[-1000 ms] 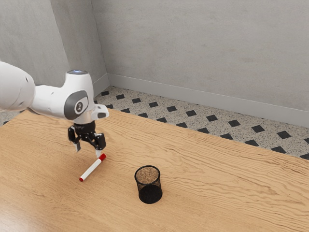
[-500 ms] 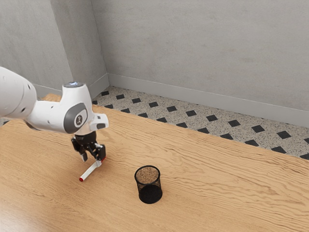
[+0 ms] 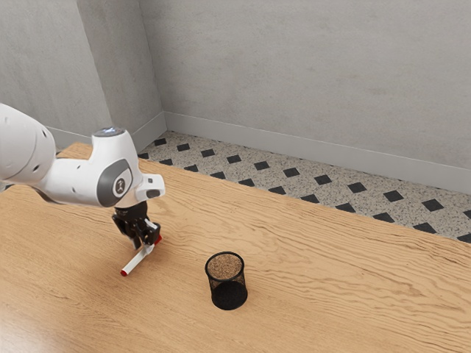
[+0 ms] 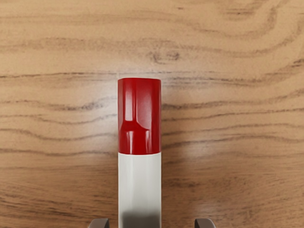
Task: Put the marker into the pen holder.
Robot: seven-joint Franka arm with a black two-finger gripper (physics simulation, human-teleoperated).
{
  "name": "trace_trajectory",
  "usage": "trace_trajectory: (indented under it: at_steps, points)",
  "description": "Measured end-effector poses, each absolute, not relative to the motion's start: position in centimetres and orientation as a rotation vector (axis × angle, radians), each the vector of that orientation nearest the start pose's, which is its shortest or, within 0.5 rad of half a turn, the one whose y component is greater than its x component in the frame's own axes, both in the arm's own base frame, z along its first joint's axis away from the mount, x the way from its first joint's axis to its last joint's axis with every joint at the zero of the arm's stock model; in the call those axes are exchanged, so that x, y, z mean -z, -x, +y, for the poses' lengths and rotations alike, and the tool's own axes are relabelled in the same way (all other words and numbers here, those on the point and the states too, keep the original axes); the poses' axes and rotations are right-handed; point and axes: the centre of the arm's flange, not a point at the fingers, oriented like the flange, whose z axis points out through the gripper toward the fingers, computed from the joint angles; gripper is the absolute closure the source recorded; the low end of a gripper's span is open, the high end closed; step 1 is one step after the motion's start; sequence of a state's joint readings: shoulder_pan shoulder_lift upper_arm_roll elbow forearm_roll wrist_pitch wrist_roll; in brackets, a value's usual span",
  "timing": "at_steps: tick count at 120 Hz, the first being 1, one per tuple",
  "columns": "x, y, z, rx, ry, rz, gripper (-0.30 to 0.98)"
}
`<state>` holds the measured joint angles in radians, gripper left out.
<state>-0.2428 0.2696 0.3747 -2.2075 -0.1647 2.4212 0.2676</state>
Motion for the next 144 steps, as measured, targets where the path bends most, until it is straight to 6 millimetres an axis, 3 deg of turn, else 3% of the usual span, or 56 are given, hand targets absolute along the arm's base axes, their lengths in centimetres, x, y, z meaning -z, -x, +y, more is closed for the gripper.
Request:
trace_trajectory:
  at_steps: [32, 72, 96, 104, 112, 122, 130, 136, 144]
  points:
    - [-25.4, -54.3, 7.1, -0.063, 3.16, 0.038, 0.49]
    - [-24.3, -54.3, 7.2, -0.089, 3.16, 0.039, 0.64]
    - [-25.4, -54.6, 6.5, -0.058, 3.166, 0.063, 0.69]
    - [-27.8, -54.9, 5.4, 0.002, 3.176, 0.096, 0.7]
    - [-33.6, -54.6, 3.5, 0.136, 3.207, 0.155, 0.72]
    - [-41.7, -51.8, -0.1, 0.339, 3.26, 0.285, 0.73]
    - [-46.6, -49.0, -5.4, 0.481, 3.281, 0.49, 0.74]
    - [-47.8, -46.3, -9.3, 0.553, 3.284, 0.651, 0.74]
    - [-46.5, -44.0, -13.5, 0.6, 3.275, 0.803, 0.74]
